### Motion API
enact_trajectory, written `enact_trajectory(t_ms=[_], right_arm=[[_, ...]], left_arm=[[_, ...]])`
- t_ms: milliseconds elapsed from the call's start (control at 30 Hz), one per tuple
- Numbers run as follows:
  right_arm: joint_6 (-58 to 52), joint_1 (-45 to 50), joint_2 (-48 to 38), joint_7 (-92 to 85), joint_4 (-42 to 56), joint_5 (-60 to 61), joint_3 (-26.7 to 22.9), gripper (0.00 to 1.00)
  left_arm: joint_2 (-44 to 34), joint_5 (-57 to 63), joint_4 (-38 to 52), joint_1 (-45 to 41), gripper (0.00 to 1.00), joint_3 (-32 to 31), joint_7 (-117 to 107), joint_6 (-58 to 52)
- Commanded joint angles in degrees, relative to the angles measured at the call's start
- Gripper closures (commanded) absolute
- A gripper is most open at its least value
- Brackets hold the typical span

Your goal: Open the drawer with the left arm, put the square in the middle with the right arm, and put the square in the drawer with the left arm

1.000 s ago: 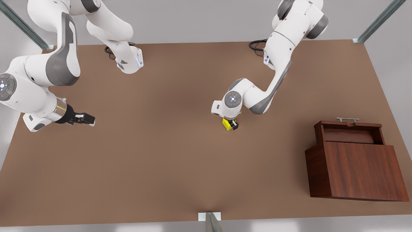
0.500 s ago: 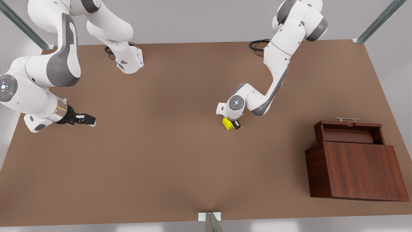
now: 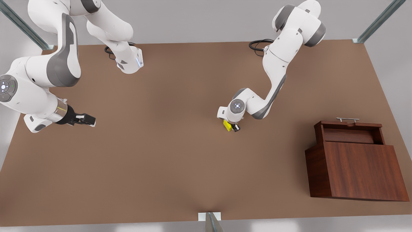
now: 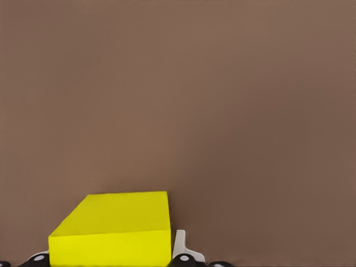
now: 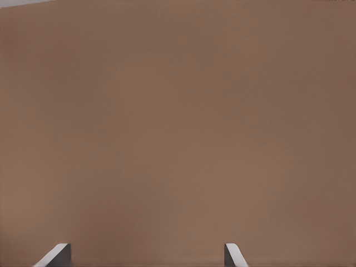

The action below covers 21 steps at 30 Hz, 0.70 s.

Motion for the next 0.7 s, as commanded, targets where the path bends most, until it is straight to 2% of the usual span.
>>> enact_trajectory(t_ms=[0,167,367,433,467,500,533,667], right_arm=[[0.0,0.1,0.0,0.0,0.0,0.0,0.0,0.0],[0.0,0.1,0.0,0.0,-0.1,0.0,0.0,0.0],[0.3,0.0,0.0,0.0,-0.1,0.0,0.0,0.0],[0.3,0.0,0.0,0.0,-0.1,0.0,0.0,0.0],[0.3,0.0,-0.1,0.0,-0.1,0.0,0.0,0.0],[0.2,-0.1,0.0,0.0,0.0,0.0,0.0,0.0],[0.3,-0.1,-0.1,0.0,0.0,0.0,0.0,0.0],[0.3,0.0,0.0,0.0,-0.1,0.0,0.0,0.0]], left_arm=[[0.0,-1.8,0.0,0.1,0.41,0.0,0.1,-0.1],[-0.2,-1.9,0.1,0.2,0.4,0.0,-0.3,-0.2],[-4.0,-2.3,0.4,0.6,0.4,0.1,-3.2,-1.7],[-13.5,-3.3,1.8,0.9,0.39,2.9,-20.7,-16.6],[-19.0,-3.3,1.8,4.2,0.39,3.4,-30.8,-22.7],[-24.0,-3.7,2.5,10.5,0.39,4.3,-31.8,-29.0],[-26.8,-5.8,2.5,12.4,0.39,7.8,-31.6,-30.0],[-27.6,-6.0,4.6,23.4,0.39,9.2,-24.0,-28.7]])
